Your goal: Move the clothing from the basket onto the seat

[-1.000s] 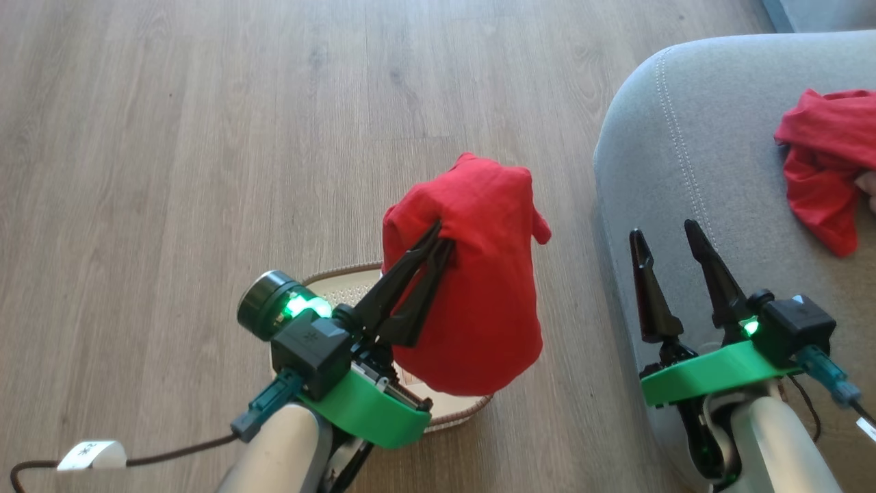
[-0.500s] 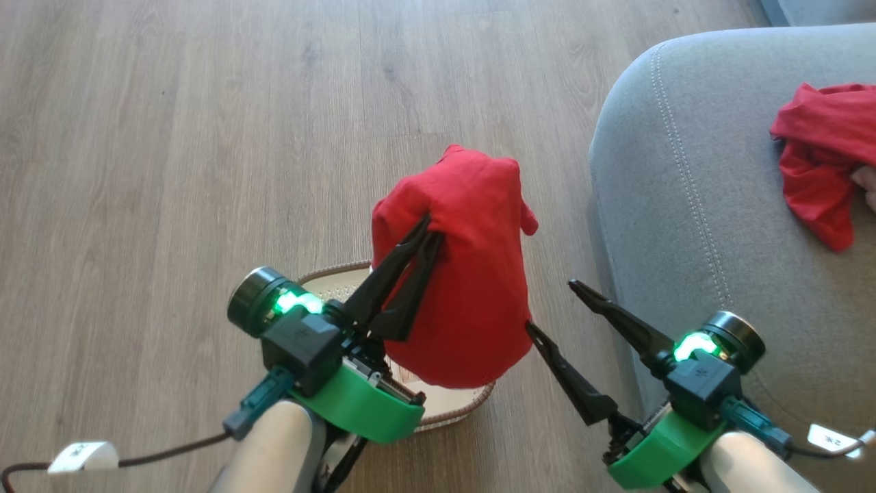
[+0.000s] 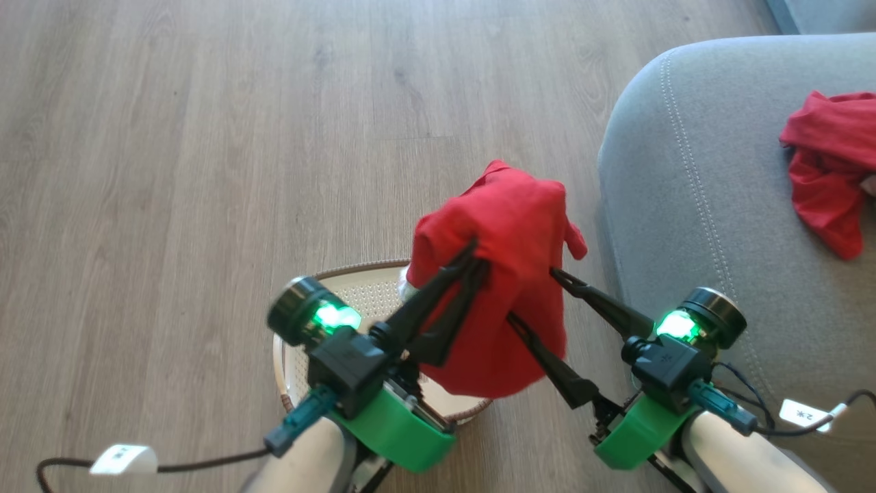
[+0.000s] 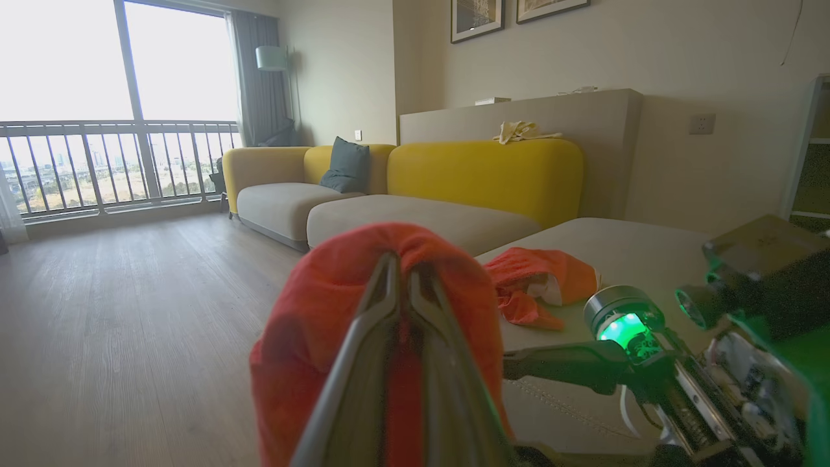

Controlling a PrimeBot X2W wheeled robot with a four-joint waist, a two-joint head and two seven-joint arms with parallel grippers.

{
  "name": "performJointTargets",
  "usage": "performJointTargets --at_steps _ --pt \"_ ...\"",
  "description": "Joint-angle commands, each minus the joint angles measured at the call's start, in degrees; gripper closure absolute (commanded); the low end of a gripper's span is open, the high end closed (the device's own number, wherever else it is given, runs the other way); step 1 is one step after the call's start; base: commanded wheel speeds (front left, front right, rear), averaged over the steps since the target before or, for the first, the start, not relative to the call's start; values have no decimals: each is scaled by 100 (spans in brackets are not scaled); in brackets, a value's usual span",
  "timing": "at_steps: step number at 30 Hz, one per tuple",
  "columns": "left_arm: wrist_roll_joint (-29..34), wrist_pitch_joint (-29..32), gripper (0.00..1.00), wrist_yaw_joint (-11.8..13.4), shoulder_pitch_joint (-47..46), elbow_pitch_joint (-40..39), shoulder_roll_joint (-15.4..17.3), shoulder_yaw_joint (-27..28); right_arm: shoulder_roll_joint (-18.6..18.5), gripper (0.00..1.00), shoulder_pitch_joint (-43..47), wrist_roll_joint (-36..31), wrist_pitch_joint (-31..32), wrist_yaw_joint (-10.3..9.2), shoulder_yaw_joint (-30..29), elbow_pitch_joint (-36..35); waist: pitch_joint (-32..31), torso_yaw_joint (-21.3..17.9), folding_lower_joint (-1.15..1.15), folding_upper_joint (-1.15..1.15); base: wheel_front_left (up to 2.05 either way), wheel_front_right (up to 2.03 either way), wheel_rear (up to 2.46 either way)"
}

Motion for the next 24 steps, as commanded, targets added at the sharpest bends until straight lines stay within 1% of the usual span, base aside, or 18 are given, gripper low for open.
performJointTargets --at_steps 1,11,18,24 --pt "60 -53 100 6 -267 -190 14 79 46 0 -181 -52 4 -1 84 -121 1 30 0 0 0 0 0" --pt "171 -53 100 -5 -313 -61 14 -237 138 0 -513 -197 4 -1 444 15 59 128 0 0 0 0 0" --pt "142 -54 100 -8 -393 -37 14 -377 217 0 -670 -273 4 -1 505 94 103 195 0 0 0 0 0" --pt "107 -54 100 -9 -423 -47 14 -426 283 0 -686 -304 4 -1 443 155 126 241 0 0 0 0 0"
